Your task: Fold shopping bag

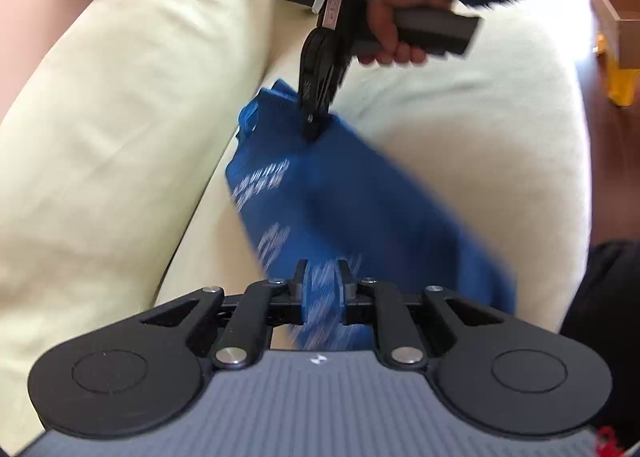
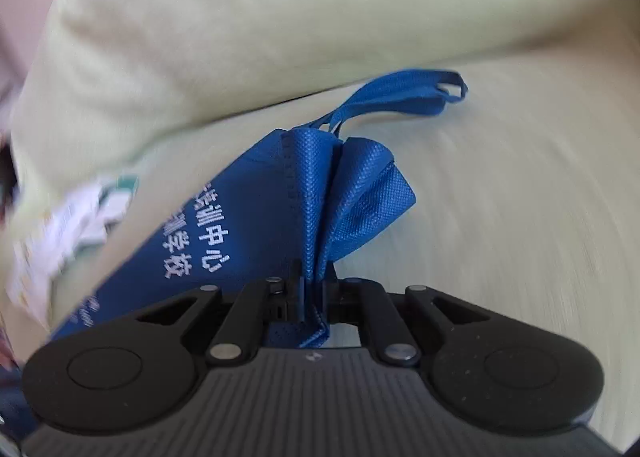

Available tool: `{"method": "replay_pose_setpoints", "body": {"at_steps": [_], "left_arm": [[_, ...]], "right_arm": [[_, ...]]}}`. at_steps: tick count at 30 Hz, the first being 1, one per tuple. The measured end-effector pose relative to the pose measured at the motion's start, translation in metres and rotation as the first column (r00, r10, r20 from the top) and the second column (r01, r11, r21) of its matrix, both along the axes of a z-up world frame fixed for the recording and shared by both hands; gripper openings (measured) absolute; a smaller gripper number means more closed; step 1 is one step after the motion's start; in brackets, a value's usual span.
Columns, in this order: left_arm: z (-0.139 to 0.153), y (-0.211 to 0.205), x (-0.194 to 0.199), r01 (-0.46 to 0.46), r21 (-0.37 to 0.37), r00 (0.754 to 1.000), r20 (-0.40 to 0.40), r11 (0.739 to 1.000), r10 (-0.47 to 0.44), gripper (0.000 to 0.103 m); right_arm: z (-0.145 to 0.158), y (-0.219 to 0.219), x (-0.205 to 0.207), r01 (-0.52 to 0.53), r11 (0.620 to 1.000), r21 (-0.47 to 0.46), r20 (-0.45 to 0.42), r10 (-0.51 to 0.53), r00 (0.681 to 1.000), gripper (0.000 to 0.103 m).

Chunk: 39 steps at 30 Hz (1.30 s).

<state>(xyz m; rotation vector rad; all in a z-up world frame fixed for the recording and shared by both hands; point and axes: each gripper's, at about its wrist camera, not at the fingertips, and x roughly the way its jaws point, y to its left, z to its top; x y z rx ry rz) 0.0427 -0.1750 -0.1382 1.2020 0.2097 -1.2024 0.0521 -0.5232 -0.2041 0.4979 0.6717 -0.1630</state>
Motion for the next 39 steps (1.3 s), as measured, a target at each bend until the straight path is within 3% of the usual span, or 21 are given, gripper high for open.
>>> {"method": "replay_pose_setpoints", "body": {"at_steps": [5, 6, 7, 9, 10, 11, 15, 19, 21, 22, 23, 24, 26, 29, 31, 32, 33, 35, 36, 37, 39], "left_arm": [[-0.031, 0.013, 0.019, -0.043, 0.067, 0.996, -0.069, 0.997, 0.048, 0.017], [-0.050, 0.010, 0.015, -0.035, 0.110, 0.996, -0.075, 0.993, 0.043, 0.010], [-0.059, 0.012, 0.009, -0.017, 0.099, 0.998, -0.059, 0.995, 0.023, 0.000], [-0.070, 0.016, -0.005, 0.026, 0.070, 1.000, 0.006, 0.997, -0.027, 0.000], [-0.067, 0.017, -0.006, 0.042, 0.076, 0.999, 0.016, 0.996, -0.043, 0.000], [-0.056, 0.019, 0.000, 0.033, 0.072, 0.999, -0.011, 0.997, -0.032, 0.019], [-0.007, 0.024, 0.023, -0.006, -0.068, 1.000, 0.019, 0.998, 0.008, 0.016], [0.024, 0.002, 0.040, 0.043, -0.216, 0.992, -0.106, 0.976, -0.067, 0.015], [0.006, -0.015, 0.042, 0.087, -0.185, 0.981, -0.156, 0.979, -0.116, 0.015], [-0.012, -0.025, 0.044, 0.106, -0.137, 0.973, -0.189, 0.985, -0.131, 0.012], [-0.024, -0.030, 0.047, 0.114, -0.102, 0.969, -0.210, 0.988, -0.133, 0.001], [-0.051, -0.036, 0.050, 0.119, -0.027, 0.961, -0.247, 0.993, -0.122, 0.000], [-0.070, -0.025, 0.044, 0.125, -0.093, 0.962, -0.231, 0.988, -0.144, 0.000], [-0.073, -0.020, 0.033, 0.097, -0.117, 0.958, -0.259, 0.988, -0.125, 0.000], [-0.073, -0.003, 0.009, 0.175, -0.093, 0.952, -0.238, 0.980, -0.192, 0.000], [-0.068, 0.002, 0.004, 0.197, -0.088, 0.952, -0.221, 0.976, -0.212, 0.000], [-0.067, 0.011, -0.009, 0.253, -0.057, 0.955, -0.143, 0.966, -0.259, 0.000], [-0.055, 0.019, -0.008, 0.270, -0.035, 0.955, -0.119, 0.962, -0.273, 0.000], [-0.044, 0.021, -0.004, 0.265, -0.043, 0.955, -0.128, 0.963, -0.269, 0.010], [-0.032, 0.018, 0.001, 0.247, -0.076, 0.957, -0.134, 0.966, -0.255, 0.014], [-0.008, 0.010, 0.012, 0.213, -0.161, 0.962, -0.141, 0.964, -0.236, 0.013]], "right_arm": [[0.000, -0.014, 0.055, -0.104, 0.991, -0.085, -0.054, 0.099, 0.994, 0.008], [-0.002, -0.015, 0.063, -0.113, 0.988, -0.103, -0.062, 0.107, 0.992, 0.009], [-0.002, -0.017, 0.071, -0.121, 0.985, -0.121, -0.067, 0.113, 0.991, 0.009], [-0.002, -0.020, 0.077, -0.123, 0.984, -0.129, -0.065, 0.115, 0.991, 0.010], [-0.002, -0.021, 0.080, -0.122, 0.984, -0.130, -0.062, 0.115, 0.991, 0.010], [-0.002, -0.022, 0.082, -0.123, 0.984, -0.132, -0.059, 0.116, 0.992, 0.010], [-0.003, -0.020, 0.082, -0.127, 0.982, -0.140, -0.038, 0.122, 0.992, 0.011], [-0.003, -0.021, 0.080, -0.120, 0.983, -0.139, -0.035, 0.116, 0.993, 0.011], [-0.004, -0.022, 0.081, -0.115, 0.984, -0.133, -0.032, 0.112, 0.993, 0.011], [-0.004, -0.023, 0.080, -0.113, 0.985, -0.127, -0.028, 0.111, 0.993, 0.011], [-0.005, -0.024, 0.080, -0.112, 0.986, -0.121, -0.026, 0.110, 0.994, 0.011], [-0.005, -0.025, 0.080, -0.112, 0.987, -0.116, -0.025, 0.110, 0.994, 0.011], [-0.006, -0.027, 0.081, -0.111, 0.988, -0.108, -0.026, 0.109, 0.994, 0.011], [-0.007, -0.027, 0.084, -0.115, 0.987, -0.116, -0.033, 0.112, 0.993, 0.011], [-0.007, -0.027, 0.084, -0.115, 0.986, -0.119, -0.030, 0.112, 0.993, 0.011], [-0.008, -0.028, 0.083, -0.111, 0.987, -0.113, -0.025, 0.109, 0.994, 0.011], [-0.008, -0.029, 0.082, -0.107, 0.988, -0.109, -0.021, 0.105, 0.994, 0.011], [-0.009, -0.026, 0.080, -0.098, 0.988, -0.116, -0.013, 0.097, 0.995, 0.011], [-0.009, -0.026, 0.080, -0.094, 0.989, -0.117, -0.013, 0.094, 0.996, 0.011], [-0.009, -0.024, 0.080, -0.092, 0.988, -0.121, -0.014, 0.091, 0.996, 0.011], [-0.009, -0.022, 0.080, -0.093, 0.987, -0.134, -0.021, 0.091, 0.996, 0.012]]}}
